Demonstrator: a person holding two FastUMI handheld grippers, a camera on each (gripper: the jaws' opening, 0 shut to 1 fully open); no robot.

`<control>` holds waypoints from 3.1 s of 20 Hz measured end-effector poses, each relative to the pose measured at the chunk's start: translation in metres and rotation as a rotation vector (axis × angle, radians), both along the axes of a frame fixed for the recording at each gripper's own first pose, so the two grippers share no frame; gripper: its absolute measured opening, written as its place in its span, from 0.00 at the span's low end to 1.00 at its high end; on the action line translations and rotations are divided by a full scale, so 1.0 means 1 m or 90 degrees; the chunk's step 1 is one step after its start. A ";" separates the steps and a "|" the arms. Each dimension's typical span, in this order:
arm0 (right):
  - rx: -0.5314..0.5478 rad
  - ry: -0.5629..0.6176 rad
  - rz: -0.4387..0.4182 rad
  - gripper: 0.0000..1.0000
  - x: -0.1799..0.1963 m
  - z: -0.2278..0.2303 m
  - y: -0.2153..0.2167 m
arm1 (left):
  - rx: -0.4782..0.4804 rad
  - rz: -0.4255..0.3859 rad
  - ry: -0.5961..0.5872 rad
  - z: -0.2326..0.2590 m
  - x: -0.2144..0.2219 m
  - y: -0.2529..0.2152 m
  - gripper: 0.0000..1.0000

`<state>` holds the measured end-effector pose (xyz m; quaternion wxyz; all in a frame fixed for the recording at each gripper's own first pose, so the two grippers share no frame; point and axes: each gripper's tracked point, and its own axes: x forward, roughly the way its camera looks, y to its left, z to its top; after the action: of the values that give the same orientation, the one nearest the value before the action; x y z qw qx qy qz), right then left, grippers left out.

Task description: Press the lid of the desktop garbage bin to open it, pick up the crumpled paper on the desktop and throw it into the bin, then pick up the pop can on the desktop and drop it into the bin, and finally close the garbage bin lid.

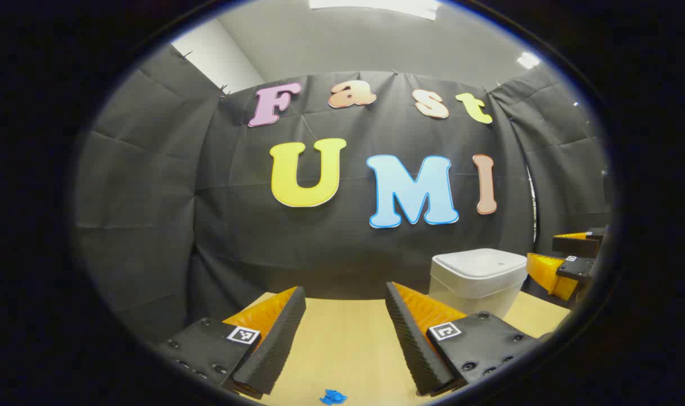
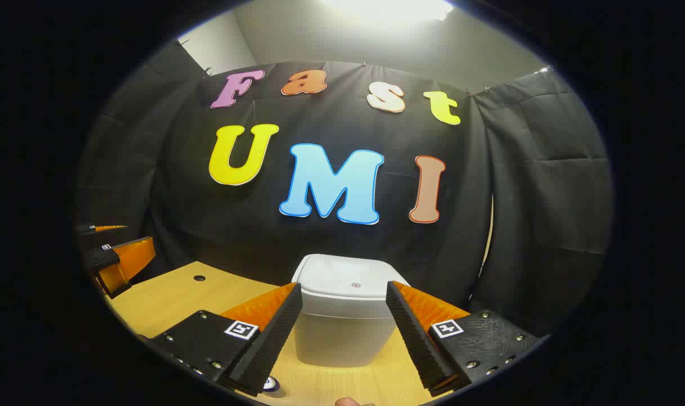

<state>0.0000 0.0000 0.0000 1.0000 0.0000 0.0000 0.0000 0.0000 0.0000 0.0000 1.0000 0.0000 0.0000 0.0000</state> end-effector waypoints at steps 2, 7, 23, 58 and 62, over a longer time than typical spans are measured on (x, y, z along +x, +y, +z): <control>-0.004 -0.004 0.001 0.96 0.000 0.000 0.000 | -0.003 -0.001 -0.004 0.001 -0.001 -0.001 0.96; 0.000 -0.005 0.000 0.96 0.004 0.001 0.000 | -0.004 0.002 -0.004 0.000 -0.001 -0.001 0.93; 0.023 0.022 -0.031 0.58 0.006 -0.011 -0.015 | -0.009 -0.010 0.000 -0.005 -0.002 -0.012 0.93; 0.070 0.110 0.037 0.00 0.110 -0.047 -0.026 | -0.002 0.035 0.044 -0.031 0.015 0.001 0.96; 0.100 0.118 0.057 0.01 0.113 -0.052 -0.026 | -0.001 0.033 0.047 -0.033 0.018 -0.002 0.96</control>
<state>0.1129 -0.0265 -0.0522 0.9916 0.0786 0.0928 0.0443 0.0181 -0.0022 -0.0327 0.9990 -0.0006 0.0370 0.0263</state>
